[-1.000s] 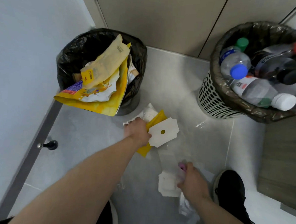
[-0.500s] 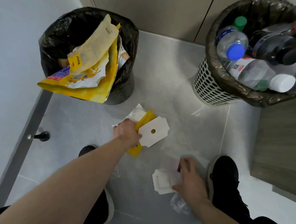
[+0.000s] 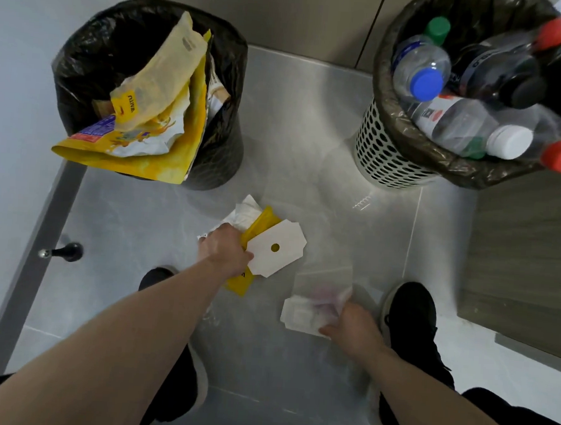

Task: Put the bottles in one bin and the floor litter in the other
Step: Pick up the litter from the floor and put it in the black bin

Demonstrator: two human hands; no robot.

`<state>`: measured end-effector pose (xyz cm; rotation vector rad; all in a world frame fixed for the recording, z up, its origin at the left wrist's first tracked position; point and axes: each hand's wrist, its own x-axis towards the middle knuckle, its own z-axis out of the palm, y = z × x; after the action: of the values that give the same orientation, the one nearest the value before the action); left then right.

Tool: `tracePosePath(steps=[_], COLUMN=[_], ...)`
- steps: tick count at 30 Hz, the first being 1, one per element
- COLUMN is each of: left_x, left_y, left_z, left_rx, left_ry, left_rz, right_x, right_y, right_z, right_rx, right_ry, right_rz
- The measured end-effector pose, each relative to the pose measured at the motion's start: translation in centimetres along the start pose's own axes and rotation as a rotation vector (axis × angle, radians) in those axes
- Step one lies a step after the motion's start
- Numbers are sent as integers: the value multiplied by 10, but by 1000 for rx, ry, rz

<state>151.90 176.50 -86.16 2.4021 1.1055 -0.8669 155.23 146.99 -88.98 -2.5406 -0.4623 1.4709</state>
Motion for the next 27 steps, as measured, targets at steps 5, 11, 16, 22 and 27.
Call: tracePosePath(steps=[5,11,16,22,27], left_x=[-35,-101,-152,-203,-206], left_y=[1,13,18,-5,-49], left_z=[-29,-85,-152,-242,-280], left_rx=[53,85,123,14,-378], left_ry=[-6,-23,68,224,269], left_rz=[3,106,268,333,248], right_x=[-27,-87,-149,-225,-256], right_y=[-9,-32,-75,-135,-172], right_z=[-53,-145,-212,-262,-269], right_rx=[153,115,65,269,519], right_ry=[9,108,215,337,387], right_rz=[26,19,-36,-193,-253])
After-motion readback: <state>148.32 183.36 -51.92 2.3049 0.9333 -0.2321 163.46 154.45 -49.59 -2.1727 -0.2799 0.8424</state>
